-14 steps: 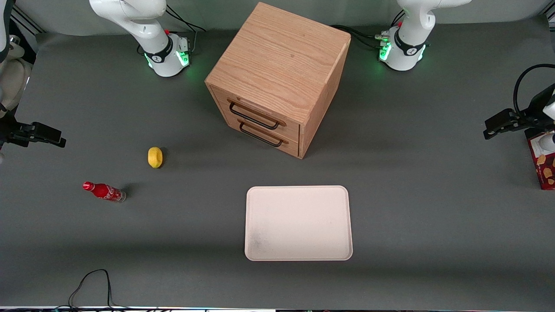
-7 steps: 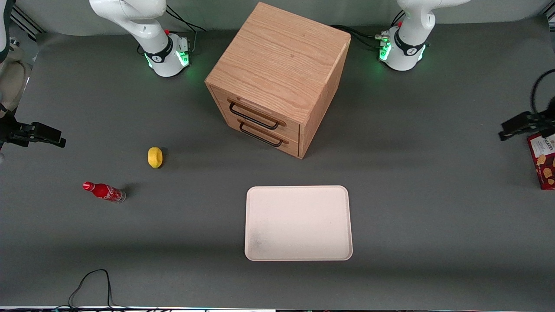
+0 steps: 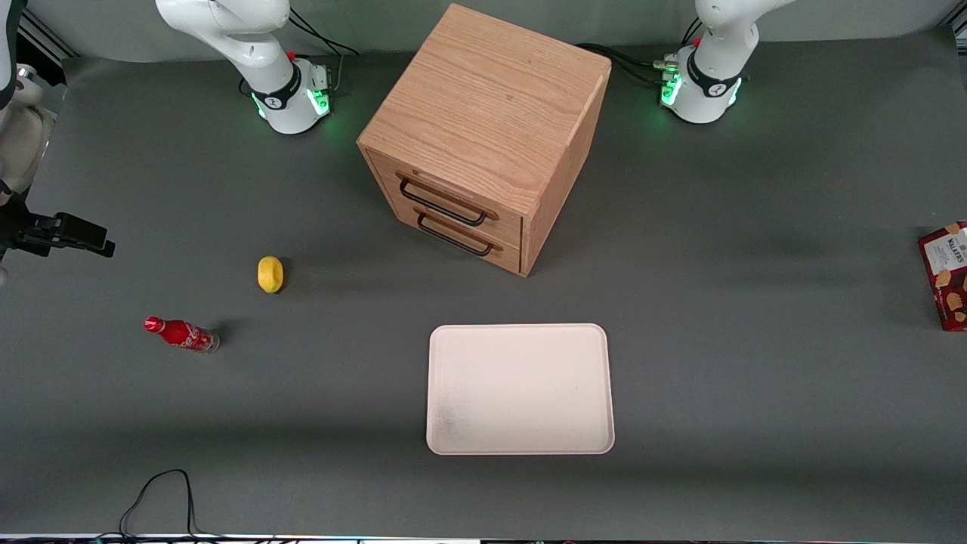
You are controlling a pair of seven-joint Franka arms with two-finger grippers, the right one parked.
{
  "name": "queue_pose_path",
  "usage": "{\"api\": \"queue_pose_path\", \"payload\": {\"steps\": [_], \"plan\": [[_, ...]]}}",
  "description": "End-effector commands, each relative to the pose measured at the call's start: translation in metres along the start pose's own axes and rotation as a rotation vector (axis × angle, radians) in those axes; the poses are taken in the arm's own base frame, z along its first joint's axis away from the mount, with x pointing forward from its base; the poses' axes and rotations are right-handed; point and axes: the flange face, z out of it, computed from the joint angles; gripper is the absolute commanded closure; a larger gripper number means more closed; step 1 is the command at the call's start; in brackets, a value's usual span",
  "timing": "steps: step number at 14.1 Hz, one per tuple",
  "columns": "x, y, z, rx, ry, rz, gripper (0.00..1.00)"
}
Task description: Place red cookie box on tray
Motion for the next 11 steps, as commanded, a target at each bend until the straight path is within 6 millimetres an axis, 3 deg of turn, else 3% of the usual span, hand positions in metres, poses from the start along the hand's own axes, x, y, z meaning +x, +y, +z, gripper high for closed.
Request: {"api": "queue_pose_path", "payload": {"steps": [1, 2, 5, 8, 9, 11], "plan": [[0.001, -0.087, 0.013, -0.011, 0.016, 0.04, 0.0], [-0.006, -0.11, 0.017, -0.009, 0.016, 0.055, 0.0], [-0.027, -0.153, 0.029, -0.005, 0.014, 0.074, 0.0], [-0.027, -0.161, 0.038, 0.007, 0.019, 0.122, 0.0], [-0.025, -0.165, 0.051, 0.014, 0.025, 0.121, 0.0], [-0.02, -0.169, 0.101, 0.001, 0.022, 0.119, 0.0]]}}
